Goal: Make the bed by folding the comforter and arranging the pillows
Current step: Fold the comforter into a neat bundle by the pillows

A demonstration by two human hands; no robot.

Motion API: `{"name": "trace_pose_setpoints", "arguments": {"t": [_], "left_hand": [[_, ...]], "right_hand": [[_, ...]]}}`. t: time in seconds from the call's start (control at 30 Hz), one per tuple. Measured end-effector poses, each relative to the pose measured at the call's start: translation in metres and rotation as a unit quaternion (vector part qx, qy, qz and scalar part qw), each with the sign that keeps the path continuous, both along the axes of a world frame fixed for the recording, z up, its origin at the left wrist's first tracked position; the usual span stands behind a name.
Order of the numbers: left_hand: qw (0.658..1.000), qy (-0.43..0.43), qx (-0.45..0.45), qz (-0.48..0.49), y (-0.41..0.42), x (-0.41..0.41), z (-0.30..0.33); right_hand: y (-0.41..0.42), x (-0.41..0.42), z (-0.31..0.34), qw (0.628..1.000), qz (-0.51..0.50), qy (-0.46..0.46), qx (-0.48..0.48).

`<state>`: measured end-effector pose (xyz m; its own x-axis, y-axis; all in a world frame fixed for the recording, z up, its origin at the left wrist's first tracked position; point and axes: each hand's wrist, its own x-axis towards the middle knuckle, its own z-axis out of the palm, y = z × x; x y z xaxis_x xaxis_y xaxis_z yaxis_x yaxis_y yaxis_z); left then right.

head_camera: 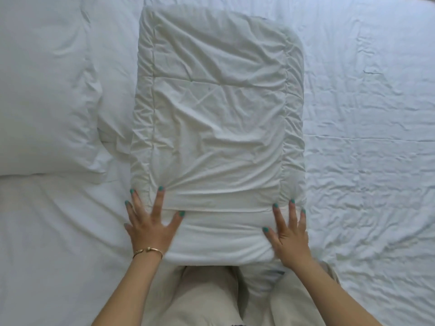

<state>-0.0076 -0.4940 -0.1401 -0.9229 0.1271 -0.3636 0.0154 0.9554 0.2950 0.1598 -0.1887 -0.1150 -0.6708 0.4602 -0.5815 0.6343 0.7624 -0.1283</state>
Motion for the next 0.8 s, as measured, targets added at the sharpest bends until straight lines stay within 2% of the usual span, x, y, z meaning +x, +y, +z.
{"name": "trace_pose_setpoints", "arguments": {"t": [0.07,0.17,0.23,0.27,0.33,0.37,0.43,0.5,0.6,0.8], "left_hand": [[1.000,0.009,0.014,-0.003,0.005,-0.006,0.011],[0.993,0.099,0.022,0.051,0.026,-0.029,0.044],[0.974,0.199,0.088,0.069,0.064,-0.066,0.073],[0.962,0.236,0.125,0.060,0.091,-0.091,0.086],[0.948,0.272,0.163,0.014,0.153,-0.151,0.105],[0.954,0.255,0.154,-0.018,0.182,-0.182,0.109],[0.978,0.177,0.079,-0.073,0.223,-0.240,0.099],[0.986,0.130,-0.026,-0.100,0.236,-0.286,0.068],[0.988,0.120,-0.071,-0.073,0.233,-0.345,0.031],[0.999,0.023,-0.041,-0.011,0.227,-0.413,-0.006]], "right_hand": [[-0.003,-0.007,0.007,0.999,-0.032,0.010,-0.001],[-0.011,-0.047,0.035,0.975,-0.071,0.201,0.057],[-0.006,-0.107,0.055,0.937,-0.065,0.335,0.079],[-0.002,-0.146,0.063,0.929,-0.049,0.360,0.073],[0.010,-0.236,0.075,0.942,-0.017,0.331,0.050],[0.018,-0.280,0.076,0.953,-0.009,0.301,0.044],[0.036,-0.351,0.069,0.968,0.007,0.243,0.062],[0.054,-0.394,0.051,0.977,0.044,0.183,0.099],[0.085,-0.434,0.018,0.977,0.084,0.146,0.134],[0.128,-0.469,-0.028,0.977,-0.090,0.169,0.095]]}}
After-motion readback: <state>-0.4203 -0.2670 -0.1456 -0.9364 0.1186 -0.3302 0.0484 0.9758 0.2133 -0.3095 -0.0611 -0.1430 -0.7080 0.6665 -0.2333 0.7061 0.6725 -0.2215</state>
